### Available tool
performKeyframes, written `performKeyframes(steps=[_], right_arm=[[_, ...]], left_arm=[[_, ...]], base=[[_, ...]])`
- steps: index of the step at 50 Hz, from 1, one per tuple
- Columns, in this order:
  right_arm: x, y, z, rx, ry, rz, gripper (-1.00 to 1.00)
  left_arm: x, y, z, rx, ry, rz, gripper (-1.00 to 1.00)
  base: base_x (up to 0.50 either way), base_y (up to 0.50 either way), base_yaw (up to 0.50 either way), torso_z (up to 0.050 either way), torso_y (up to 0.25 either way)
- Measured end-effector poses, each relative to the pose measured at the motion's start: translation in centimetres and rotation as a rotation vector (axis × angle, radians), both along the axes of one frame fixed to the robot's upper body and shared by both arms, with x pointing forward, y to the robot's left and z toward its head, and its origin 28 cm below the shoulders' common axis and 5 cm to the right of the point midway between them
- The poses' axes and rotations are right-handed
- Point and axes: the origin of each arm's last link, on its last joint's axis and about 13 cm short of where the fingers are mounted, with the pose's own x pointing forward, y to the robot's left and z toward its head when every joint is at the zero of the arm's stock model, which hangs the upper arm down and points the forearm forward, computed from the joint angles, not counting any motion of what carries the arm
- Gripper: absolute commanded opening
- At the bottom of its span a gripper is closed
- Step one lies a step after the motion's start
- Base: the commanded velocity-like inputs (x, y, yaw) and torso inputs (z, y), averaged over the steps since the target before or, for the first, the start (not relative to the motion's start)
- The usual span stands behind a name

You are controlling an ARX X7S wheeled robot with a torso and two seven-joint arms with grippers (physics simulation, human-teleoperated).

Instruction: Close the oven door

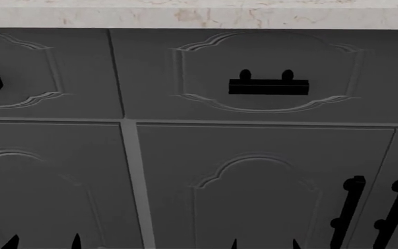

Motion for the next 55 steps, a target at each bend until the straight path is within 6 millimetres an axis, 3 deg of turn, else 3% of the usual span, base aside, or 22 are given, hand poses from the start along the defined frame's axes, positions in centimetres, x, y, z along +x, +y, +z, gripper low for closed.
performKeyframes(steps=[55], right_arm=[[-0.03,0.06,0.00,0.000,-0.003,0.004,1.00]], left_arm=[[0.06,-0.02,-0.14,0.000,0.008,-0.009,1.00]], base=[[0.00,0.50,0.00,0.000,0.000]])
